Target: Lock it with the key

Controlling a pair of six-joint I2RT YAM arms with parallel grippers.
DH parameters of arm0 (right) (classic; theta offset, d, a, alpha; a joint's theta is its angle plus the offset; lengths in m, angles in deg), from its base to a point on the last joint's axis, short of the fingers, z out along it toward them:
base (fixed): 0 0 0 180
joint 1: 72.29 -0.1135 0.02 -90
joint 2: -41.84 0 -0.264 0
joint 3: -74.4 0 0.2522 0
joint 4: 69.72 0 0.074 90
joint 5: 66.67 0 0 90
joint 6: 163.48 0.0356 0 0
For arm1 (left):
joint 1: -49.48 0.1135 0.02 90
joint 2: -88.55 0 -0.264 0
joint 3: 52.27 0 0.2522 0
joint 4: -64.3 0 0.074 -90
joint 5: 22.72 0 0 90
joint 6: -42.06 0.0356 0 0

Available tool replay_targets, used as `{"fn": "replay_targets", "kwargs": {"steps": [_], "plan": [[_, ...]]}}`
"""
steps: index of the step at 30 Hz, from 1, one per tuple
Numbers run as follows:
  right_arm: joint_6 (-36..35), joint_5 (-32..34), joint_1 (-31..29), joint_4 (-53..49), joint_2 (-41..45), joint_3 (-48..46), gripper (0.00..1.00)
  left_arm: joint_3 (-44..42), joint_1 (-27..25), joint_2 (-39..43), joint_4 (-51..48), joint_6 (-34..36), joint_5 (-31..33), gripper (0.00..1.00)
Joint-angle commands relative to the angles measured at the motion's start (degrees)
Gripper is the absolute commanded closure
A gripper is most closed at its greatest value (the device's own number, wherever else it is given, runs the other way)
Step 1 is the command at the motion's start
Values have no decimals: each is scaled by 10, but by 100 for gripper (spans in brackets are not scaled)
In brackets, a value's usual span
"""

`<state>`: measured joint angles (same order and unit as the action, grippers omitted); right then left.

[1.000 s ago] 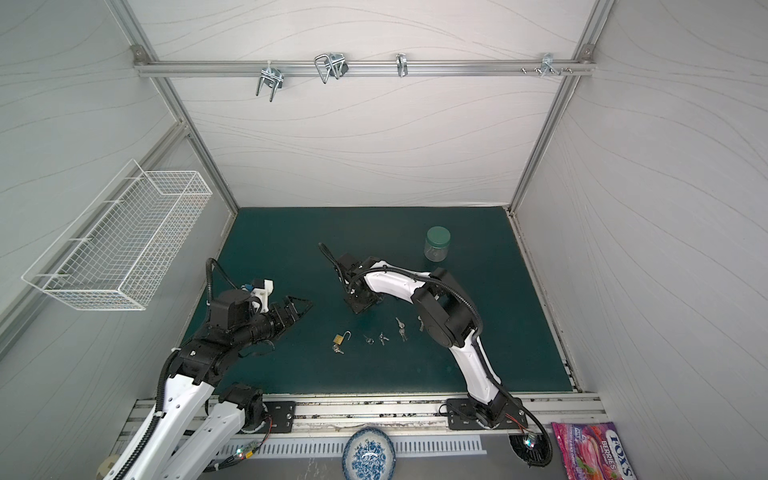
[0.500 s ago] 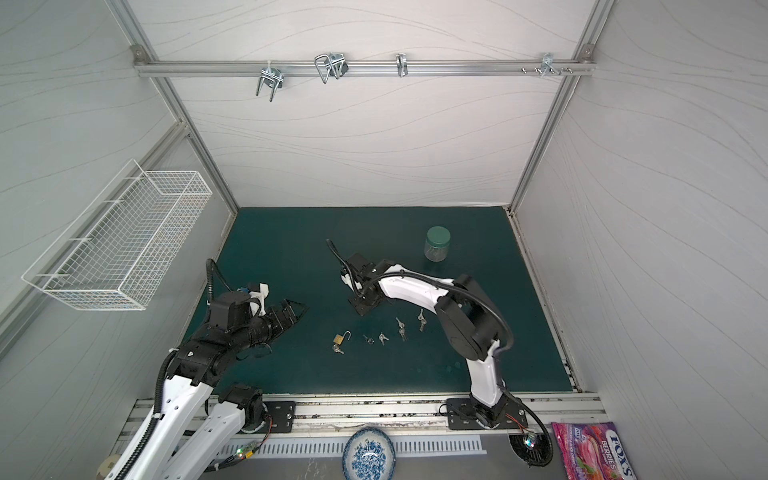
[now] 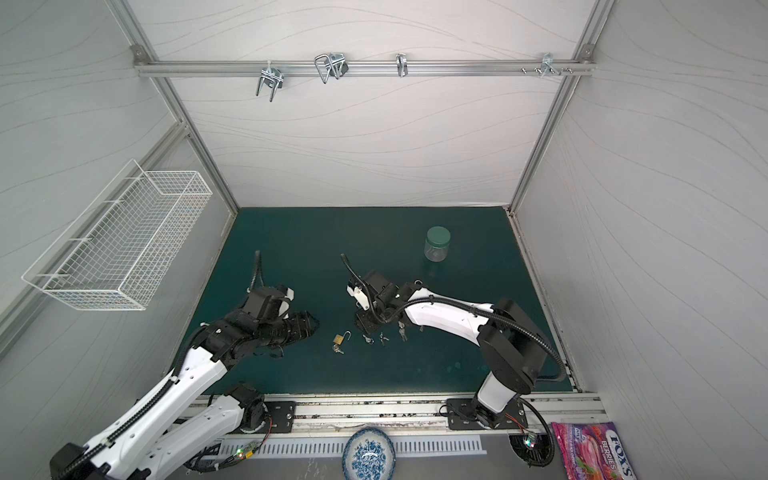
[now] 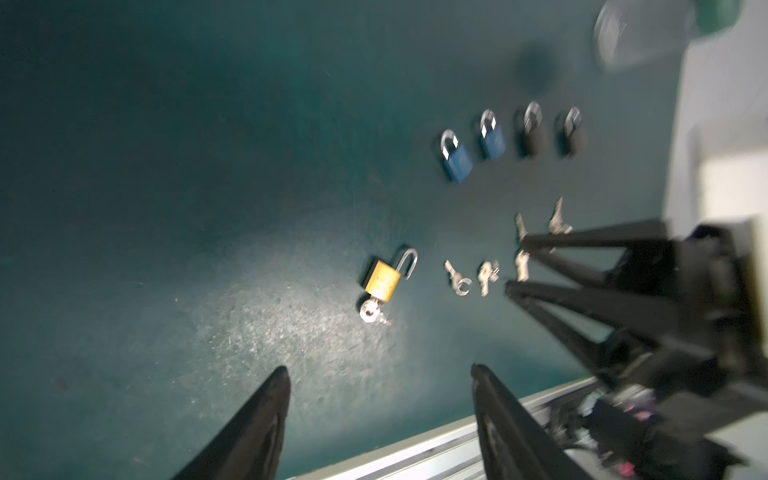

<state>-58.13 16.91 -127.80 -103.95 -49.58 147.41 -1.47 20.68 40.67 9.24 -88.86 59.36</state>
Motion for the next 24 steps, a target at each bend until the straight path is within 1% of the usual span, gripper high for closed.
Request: {"fn": "replay_targets", "kwargs": {"steps": [1, 3, 5, 9, 14, 18, 21, 24], "plan": [[98, -4, 2, 53, 49, -40, 56, 21, -55, -50, 15, -1, 93, 35], [135, 1, 7, 83, 81, -78, 55, 31, -80, -89, 19, 8, 111, 35], [153, 8, 11, 93, 107, -102, 55, 40, -96, -135, 28, 18, 111, 36], [155, 22, 22, 88, 159, -132, 55, 71, -130, -218, 35, 41, 122, 33], [146, 22, 38, 66, 199, -151, 55, 114, -152, -305, 41, 58, 127, 31], [151, 23, 44, 66, 224, -174, 55, 144, -163, -366, 31, 57, 138, 33], [152, 22, 47, 63, 237, -186, 55, 158, -171, -400, 24, 52, 149, 36], [146, 19, 48, 53, 242, -187, 55, 162, -173, -423, 30, 47, 144, 40]]}}
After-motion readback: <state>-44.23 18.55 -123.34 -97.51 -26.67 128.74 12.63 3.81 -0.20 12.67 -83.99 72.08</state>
